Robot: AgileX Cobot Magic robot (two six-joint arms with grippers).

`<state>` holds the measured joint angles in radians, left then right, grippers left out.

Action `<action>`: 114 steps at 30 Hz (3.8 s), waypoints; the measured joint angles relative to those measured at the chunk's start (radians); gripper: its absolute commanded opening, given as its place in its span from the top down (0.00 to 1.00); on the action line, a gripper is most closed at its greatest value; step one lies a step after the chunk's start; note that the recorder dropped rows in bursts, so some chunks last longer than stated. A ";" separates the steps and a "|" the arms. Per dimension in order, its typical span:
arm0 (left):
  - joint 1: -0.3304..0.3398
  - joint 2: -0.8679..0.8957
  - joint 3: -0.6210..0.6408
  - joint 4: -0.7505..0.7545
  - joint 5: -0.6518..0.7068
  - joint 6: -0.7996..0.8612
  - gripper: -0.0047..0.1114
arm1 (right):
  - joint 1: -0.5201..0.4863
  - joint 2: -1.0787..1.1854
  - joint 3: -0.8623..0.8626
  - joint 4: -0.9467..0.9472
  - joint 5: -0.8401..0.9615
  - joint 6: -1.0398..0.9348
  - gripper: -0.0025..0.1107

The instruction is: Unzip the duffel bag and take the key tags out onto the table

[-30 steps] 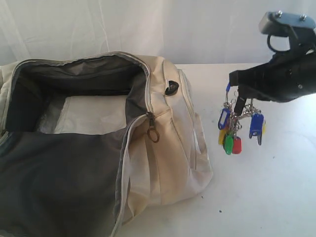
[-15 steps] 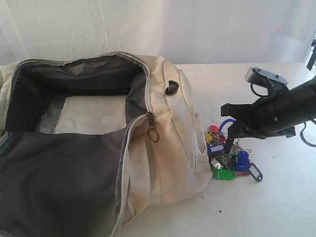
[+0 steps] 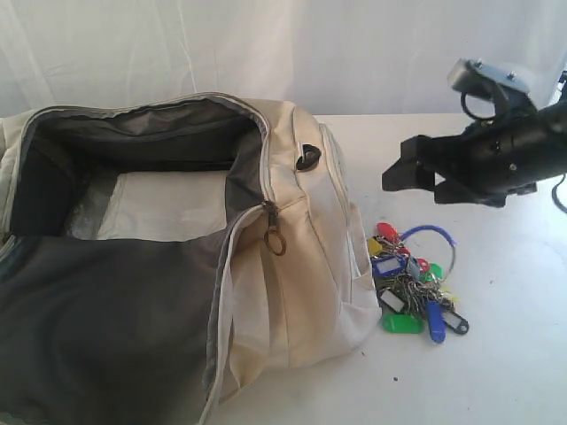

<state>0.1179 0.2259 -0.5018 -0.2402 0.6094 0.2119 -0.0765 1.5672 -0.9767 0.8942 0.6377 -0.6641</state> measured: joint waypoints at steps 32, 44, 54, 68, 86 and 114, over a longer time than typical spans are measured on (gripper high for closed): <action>0.000 0.000 0.000 -0.027 -0.011 0.002 0.96 | 0.000 -0.464 -0.007 -0.012 -0.056 -0.054 0.98; 0.000 -0.008 0.000 -0.027 -0.011 0.002 0.96 | 0.000 -0.466 -0.007 -0.012 -0.058 -0.054 0.98; -0.051 -0.207 0.004 -0.025 -0.007 0.014 0.96 | 0.000 -0.466 -0.007 -0.012 -0.058 -0.054 0.98; -0.113 -0.219 0.194 -0.132 -0.378 0.069 0.96 | 0.000 -0.468 -0.007 -0.012 -0.058 -0.060 0.98; -0.113 -0.222 0.429 0.060 -0.463 -0.197 0.96 | 0.000 -0.468 -0.007 -0.012 -0.058 -0.062 0.98; -0.086 -0.222 0.498 0.208 -0.381 -0.221 0.96 | 0.000 -0.468 -0.007 -0.012 -0.058 -0.062 0.98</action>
<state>0.0314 0.0040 -0.0040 -0.0320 0.2280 -0.0087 -0.0765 1.0997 -0.9840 0.8819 0.5794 -0.7258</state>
